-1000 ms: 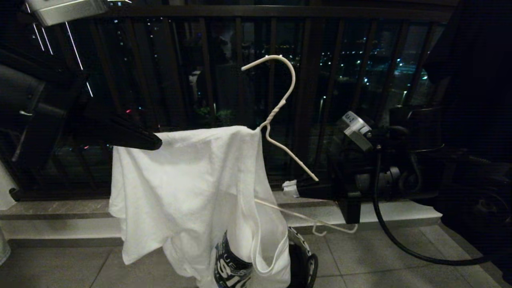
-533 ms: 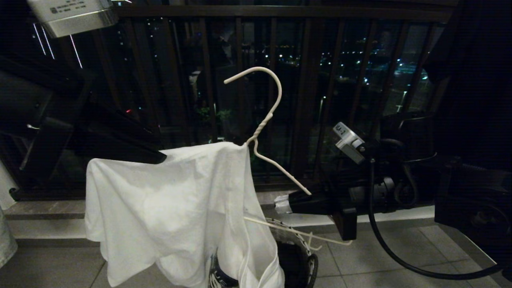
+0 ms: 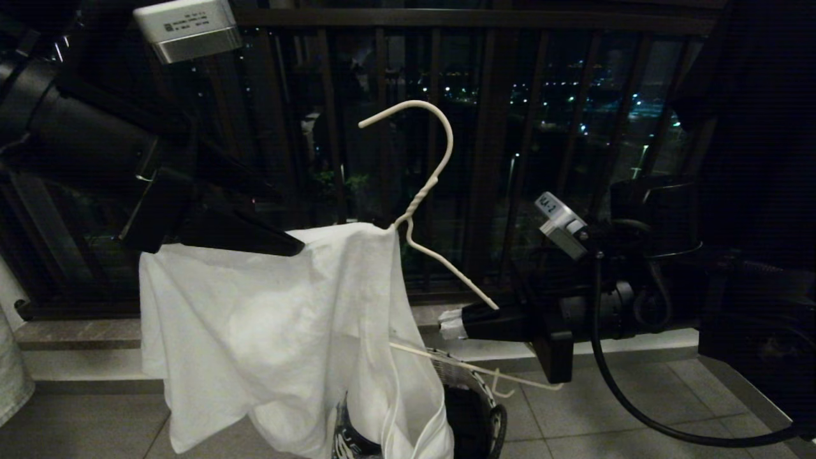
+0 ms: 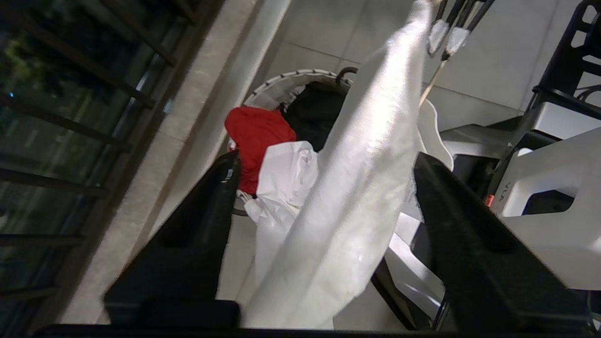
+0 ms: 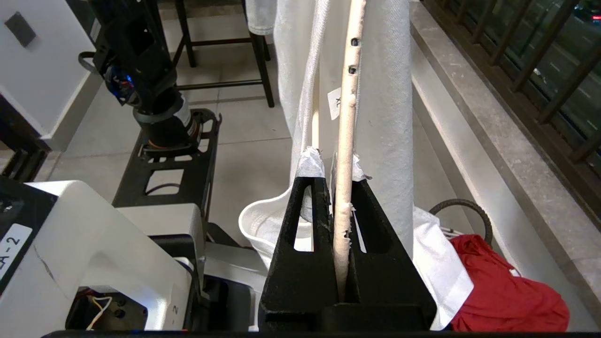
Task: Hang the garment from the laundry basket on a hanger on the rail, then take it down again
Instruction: Hang the clothes on the clothes rack
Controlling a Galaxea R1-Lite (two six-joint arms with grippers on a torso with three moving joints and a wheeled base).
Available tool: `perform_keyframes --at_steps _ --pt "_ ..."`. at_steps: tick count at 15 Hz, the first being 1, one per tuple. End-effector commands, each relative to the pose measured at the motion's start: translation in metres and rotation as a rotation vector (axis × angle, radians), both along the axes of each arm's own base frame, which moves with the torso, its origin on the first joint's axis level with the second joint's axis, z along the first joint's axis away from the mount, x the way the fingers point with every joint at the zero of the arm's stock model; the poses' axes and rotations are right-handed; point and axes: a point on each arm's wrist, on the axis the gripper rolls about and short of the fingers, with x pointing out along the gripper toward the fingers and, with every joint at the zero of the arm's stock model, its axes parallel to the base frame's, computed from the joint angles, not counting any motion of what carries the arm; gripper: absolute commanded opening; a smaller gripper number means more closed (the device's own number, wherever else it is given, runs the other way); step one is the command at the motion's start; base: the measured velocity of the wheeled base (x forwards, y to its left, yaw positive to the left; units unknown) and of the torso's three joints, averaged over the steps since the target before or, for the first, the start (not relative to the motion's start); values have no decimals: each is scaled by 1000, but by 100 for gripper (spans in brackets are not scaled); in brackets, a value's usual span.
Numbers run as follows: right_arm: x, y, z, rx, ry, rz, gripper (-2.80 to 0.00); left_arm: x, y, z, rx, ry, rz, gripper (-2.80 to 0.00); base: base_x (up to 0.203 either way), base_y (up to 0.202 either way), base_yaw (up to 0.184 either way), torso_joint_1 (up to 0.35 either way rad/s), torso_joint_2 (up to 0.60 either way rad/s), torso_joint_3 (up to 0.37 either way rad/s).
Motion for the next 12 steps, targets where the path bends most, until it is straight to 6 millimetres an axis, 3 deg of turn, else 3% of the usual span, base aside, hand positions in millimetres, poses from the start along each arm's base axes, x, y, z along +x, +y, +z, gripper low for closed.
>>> perform_keyframes --at_steps 1,12 --pt "-1 0 2 5 -8 6 -280 13 -7 -11 8 54 -26 0 0 0 0 0 0 0" --pt "-1 -1 5 11 -19 3 -280 40 -21 -39 -20 179 -144 0 0 0 0 0 0 0"
